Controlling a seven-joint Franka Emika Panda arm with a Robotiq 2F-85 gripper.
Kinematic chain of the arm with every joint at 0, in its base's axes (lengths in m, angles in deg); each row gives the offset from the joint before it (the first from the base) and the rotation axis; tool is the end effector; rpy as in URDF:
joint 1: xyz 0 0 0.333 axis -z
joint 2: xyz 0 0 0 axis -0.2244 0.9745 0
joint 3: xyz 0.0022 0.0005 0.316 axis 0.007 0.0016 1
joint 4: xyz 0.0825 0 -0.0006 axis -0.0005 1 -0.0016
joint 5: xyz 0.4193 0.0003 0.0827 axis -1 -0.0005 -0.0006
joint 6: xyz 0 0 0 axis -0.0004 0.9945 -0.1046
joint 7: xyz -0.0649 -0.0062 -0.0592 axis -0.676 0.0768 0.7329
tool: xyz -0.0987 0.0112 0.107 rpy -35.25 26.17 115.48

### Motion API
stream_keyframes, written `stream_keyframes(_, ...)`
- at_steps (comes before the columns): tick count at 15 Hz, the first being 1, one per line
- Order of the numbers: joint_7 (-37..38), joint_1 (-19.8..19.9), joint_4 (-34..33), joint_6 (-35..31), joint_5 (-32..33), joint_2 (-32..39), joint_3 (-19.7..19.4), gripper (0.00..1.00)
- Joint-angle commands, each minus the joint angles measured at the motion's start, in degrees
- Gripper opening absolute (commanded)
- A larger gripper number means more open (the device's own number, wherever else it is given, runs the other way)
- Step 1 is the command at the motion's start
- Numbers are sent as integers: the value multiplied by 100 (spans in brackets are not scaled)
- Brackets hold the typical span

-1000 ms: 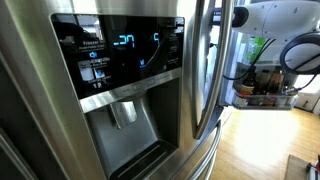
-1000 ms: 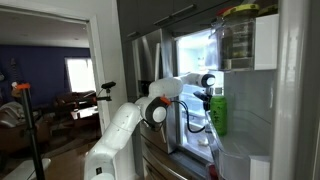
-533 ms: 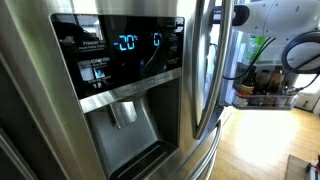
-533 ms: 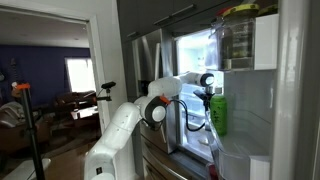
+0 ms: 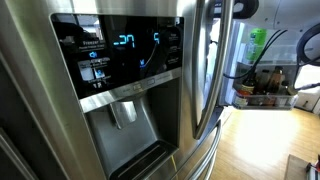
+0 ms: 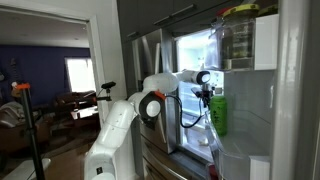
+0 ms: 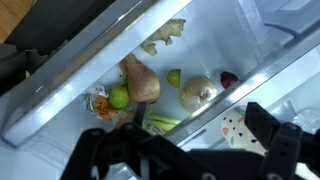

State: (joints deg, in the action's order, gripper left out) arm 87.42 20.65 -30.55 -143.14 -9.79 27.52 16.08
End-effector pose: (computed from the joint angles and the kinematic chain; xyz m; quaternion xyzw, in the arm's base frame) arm 0.7418 -0.0600 0.5481 -0.9523 0.2920 -0.0646 0.0615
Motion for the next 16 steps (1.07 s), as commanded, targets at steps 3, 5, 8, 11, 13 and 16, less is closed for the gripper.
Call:
stream_keyframes(3,811,-32,1785,-669,-4,-1173,-54,100)
stream_keyframes(5,714,21,2273,-1063,77,-1498,-82,100)
stream_keyframes(8,378,155,3028,-1599,44,-2042,-131,100)
stream_keyframes(11,100,-27,3485,-1420,69,-2479,-439,100)
stream_keyframes(13,-141,-58,3809,-1470,185,-2765,-525,100)
stream_keyframes(16,-225,-93,4237,-1537,414,-3192,-590,100)
